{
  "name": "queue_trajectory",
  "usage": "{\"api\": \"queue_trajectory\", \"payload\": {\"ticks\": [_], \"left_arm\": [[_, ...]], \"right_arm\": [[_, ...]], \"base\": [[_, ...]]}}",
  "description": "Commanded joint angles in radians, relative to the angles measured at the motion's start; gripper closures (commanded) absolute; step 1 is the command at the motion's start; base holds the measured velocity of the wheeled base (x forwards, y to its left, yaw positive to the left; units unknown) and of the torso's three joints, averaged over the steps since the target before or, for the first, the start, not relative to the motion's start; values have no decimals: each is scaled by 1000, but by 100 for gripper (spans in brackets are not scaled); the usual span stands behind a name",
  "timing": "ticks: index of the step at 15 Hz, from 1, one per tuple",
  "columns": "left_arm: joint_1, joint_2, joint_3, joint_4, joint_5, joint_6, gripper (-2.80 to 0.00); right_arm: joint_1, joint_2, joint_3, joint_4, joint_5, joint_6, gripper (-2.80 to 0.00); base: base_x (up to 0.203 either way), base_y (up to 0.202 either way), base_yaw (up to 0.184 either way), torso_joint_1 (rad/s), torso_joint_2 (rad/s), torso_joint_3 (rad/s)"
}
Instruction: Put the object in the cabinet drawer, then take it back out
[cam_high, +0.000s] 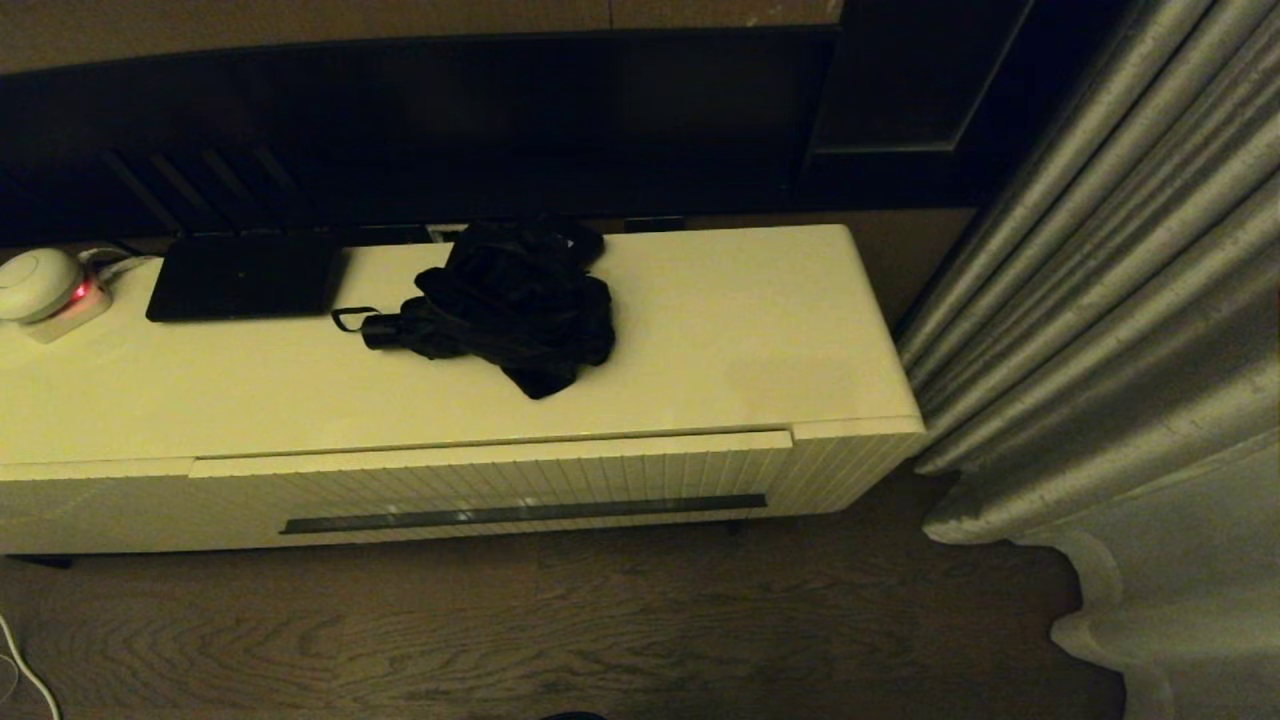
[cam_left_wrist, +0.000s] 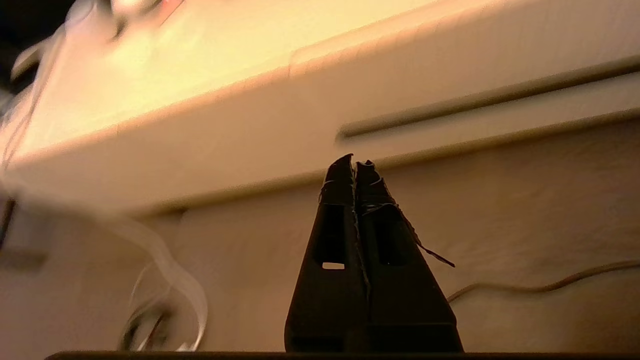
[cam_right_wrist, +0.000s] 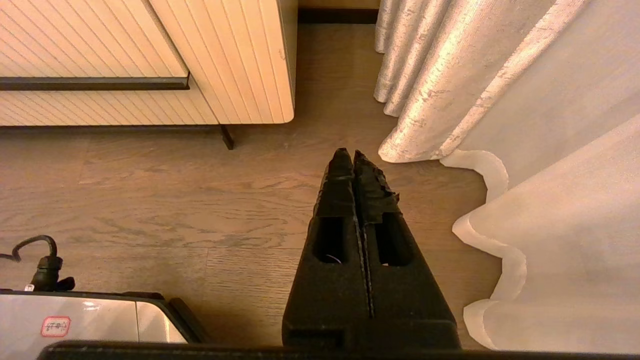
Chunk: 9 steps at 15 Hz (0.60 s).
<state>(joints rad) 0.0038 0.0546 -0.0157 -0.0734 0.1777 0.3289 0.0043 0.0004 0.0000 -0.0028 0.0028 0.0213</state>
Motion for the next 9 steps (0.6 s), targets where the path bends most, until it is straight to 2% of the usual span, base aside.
{"api": "queue_trajectory", "payload": {"ticks": [1,4,5,6,7,9], "left_arm": [[-1,-55,19,-63,-49,-9,0],[-1,-55,19,-55,-73,-79,0],[-1,-55,19,-47,-103,-143,0],[-1,-55,19,-26,-136,-182,0],[-1,-55,19,23,-171,-204,0],[-1,-55,2,128,-193,-234,0]], "right_arm": [[0,0,2,0,0,0,0],[0,0,2,0,0,0,0],[0,0,2,0,0,0,0],[0,0,2,0,0,0,0],[0,0,2,0,0,0,0],[0,0,2,0,0,0,0]], "base": [[0,0,0,0,0,0],[0,0,0,0,0,0],[0,0,0,0,0,0],[0,0,0,0,0,0],[0,0,0,0,0,0],[0,0,0,0,0,0]]}}
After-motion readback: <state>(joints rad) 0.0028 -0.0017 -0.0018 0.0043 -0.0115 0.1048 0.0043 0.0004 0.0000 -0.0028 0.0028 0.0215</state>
